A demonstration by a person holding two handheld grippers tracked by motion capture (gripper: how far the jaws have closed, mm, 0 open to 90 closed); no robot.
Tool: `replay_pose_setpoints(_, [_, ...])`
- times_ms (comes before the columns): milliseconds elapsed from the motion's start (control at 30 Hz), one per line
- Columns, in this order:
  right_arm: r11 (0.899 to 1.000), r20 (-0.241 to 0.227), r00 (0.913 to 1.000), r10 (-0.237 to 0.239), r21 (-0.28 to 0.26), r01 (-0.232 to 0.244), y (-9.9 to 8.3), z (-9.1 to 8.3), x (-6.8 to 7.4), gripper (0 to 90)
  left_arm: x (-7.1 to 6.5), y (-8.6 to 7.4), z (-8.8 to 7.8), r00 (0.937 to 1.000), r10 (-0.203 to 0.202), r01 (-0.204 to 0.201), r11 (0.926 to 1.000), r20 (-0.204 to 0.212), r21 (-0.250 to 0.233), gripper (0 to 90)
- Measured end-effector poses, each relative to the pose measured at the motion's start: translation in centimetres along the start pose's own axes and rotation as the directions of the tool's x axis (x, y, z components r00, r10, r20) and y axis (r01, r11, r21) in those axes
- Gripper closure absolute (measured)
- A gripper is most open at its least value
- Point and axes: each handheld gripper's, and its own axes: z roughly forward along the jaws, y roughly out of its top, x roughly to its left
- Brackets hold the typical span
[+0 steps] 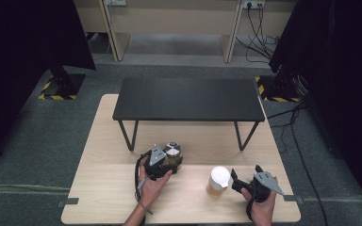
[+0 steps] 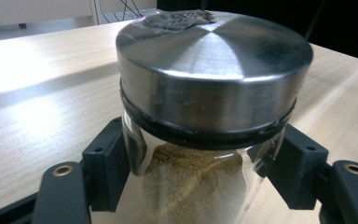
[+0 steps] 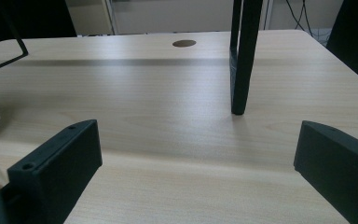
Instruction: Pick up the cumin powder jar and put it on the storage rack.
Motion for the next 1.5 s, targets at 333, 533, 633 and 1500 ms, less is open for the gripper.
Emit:
replay_pose_setpoints(333, [1.000,0.001,1.0000,0.007,-0.003,-0.007,-0.1,0.0,-0.1,0.9,-0.8,1.0,-3.1,0.9996,0.024,-0.023,0.9989,0.013,-0.040,29.9])
replay_pose_setpoints(533, [1.000,-0.002,1.0000,0.009,-0.003,-0.009,-0.1,0.0,-0.1,0.9,-1.3,2.2,-5.0,0.9982,0.059,-0.059,0.9967,0.005,-0.056,30.0])
replay_pose_setpoints(633, [1.000,-0.001,1.0000,0.007,-0.004,-0.007,-0.1,0.0,0.0,0.9,-1.5,2.4,-5.9,0.9986,0.052,-0.052,0.9958,0.005,-0.075,30.0])
replay_pose_setpoints(1500, [1.000,0.000,1.0000,-0.008,-0.008,0.008,-0.1,0.0,0.2,1.0,-2.9,7.1,-9.6,0.9984,0.048,-0.050,0.9975,-0.028,-0.051,30.0])
